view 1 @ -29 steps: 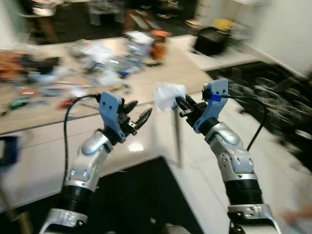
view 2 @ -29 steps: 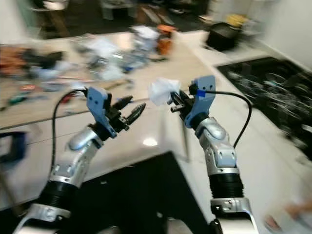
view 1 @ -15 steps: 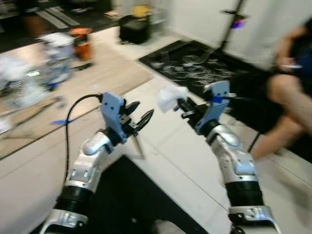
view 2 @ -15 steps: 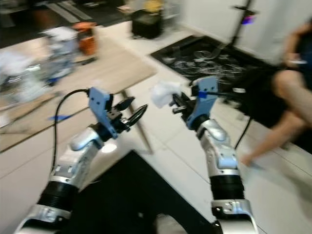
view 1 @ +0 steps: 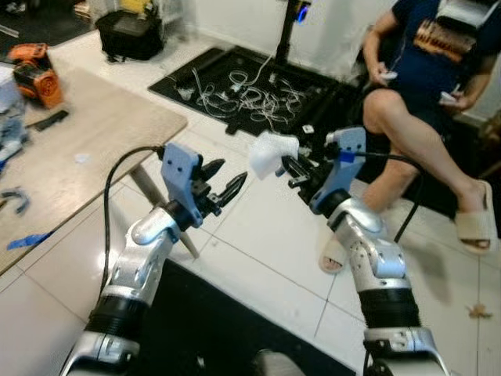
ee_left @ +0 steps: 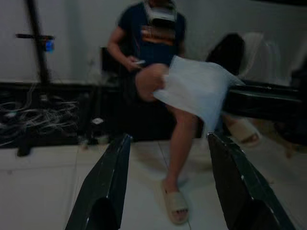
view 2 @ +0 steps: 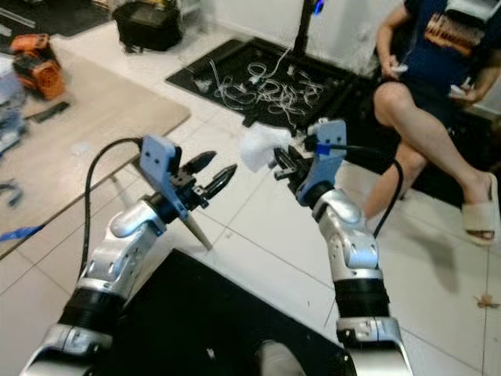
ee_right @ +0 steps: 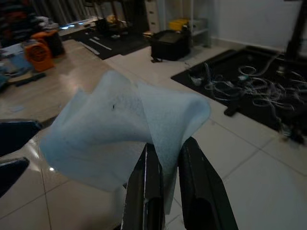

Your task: Picking trash to rubbish bin

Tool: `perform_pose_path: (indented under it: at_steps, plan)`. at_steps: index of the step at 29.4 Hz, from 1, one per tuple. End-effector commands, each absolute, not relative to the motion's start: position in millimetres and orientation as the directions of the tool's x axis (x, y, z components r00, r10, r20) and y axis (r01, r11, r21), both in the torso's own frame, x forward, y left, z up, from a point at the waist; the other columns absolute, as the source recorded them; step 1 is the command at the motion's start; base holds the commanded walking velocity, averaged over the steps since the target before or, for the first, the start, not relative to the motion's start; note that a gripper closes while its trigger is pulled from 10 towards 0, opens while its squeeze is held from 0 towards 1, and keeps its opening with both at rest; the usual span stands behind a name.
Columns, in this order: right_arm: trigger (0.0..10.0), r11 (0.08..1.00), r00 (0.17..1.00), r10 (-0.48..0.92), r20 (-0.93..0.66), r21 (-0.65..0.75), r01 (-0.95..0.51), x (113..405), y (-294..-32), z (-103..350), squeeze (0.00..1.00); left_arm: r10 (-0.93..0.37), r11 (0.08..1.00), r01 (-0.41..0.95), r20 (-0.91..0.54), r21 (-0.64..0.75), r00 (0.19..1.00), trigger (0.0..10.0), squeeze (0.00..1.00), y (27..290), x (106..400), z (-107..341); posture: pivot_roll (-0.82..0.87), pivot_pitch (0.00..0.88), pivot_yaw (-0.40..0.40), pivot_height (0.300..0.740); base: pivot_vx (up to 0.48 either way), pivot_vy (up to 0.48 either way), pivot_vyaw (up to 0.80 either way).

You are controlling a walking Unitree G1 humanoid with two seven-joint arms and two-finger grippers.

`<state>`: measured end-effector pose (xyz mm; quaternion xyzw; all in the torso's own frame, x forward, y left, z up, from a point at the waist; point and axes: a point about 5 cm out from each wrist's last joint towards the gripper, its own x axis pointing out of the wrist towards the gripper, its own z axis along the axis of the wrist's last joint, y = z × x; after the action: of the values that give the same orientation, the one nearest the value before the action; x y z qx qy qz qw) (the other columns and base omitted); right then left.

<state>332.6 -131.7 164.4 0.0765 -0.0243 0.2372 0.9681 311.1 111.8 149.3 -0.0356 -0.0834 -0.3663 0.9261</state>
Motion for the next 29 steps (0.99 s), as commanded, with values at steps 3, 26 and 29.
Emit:
perform_pose_path:
  at_steps: [3,26,29]
  plan:
    - [10.0,0.874,0.886,0.458,0.067,0.146,-0.463,332.5,-132.7,161.9,0.00,-0.688,0.717,0.698,0.173,0.005,0.705,10.0,0.00,109.0,310.1,148.3,-0.07,0.000,-0.014,0.740,0.000,0.000,-0.78]
    - [10.0,0.871,0.884,0.463,0.066,0.152,-0.467,333.0,-132.3,163.0,0.00,-0.687,0.716,0.698,0.177,0.001,0.704,10.0,0.00,109.5,310.0,149.1,-0.07,0.000,-0.017,0.740,0.000,0.000,-0.78]
    - [10.0,0.871,0.884,0.463,0.065,0.152,-0.468,333.0,-132.3,162.8,0.00,-0.689,0.715,0.699,0.176,0.001,0.703,10.0,0.00,109.4,309.9,148.9,-0.07,0.000,-0.016,0.740,0.000,0.000,-0.78]
